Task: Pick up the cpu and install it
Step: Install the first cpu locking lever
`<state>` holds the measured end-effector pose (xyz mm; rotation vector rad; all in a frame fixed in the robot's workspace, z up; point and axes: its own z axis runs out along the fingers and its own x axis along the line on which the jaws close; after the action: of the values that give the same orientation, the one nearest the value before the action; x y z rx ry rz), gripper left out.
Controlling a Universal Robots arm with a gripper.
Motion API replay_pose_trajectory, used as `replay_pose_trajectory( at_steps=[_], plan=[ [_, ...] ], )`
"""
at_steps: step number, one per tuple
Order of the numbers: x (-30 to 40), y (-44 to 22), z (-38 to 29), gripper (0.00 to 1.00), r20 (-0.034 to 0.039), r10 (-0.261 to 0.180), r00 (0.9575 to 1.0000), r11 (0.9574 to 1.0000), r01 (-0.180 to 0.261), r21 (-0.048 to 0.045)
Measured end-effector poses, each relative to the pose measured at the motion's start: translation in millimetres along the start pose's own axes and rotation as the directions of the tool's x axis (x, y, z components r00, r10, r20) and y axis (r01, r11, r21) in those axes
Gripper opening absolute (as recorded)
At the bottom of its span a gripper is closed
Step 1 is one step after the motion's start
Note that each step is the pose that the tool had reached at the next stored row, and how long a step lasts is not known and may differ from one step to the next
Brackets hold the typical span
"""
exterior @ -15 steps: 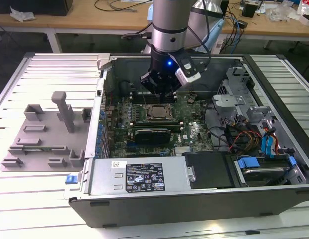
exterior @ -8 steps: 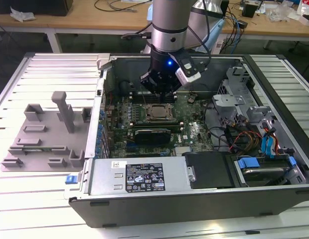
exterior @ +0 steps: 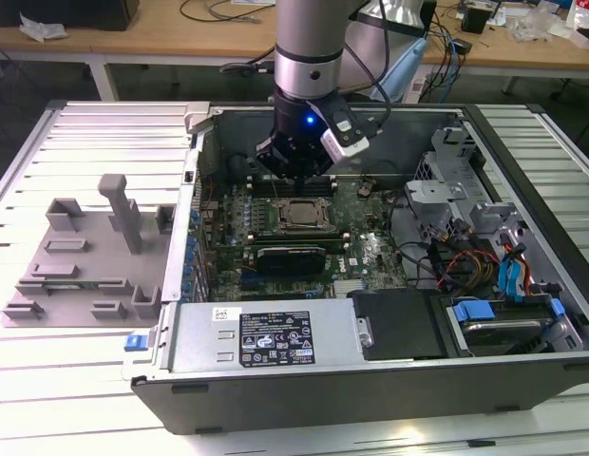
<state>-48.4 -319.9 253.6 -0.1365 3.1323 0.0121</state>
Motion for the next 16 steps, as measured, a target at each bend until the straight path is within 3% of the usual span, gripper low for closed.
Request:
replay_pose_trajectory(
  at_steps=[6, 16],
  plan=[
    [0.2, 0.1, -1.1, 0.11, -0.0001, 0.000, 1.0000, 1.0000, 0.000, 0.0002],
    [0.0, 1.0, -15.7, 0.11, 0.0000, 0.000, 1.0000, 1.0000, 0.000, 0.0000]
  ],
)
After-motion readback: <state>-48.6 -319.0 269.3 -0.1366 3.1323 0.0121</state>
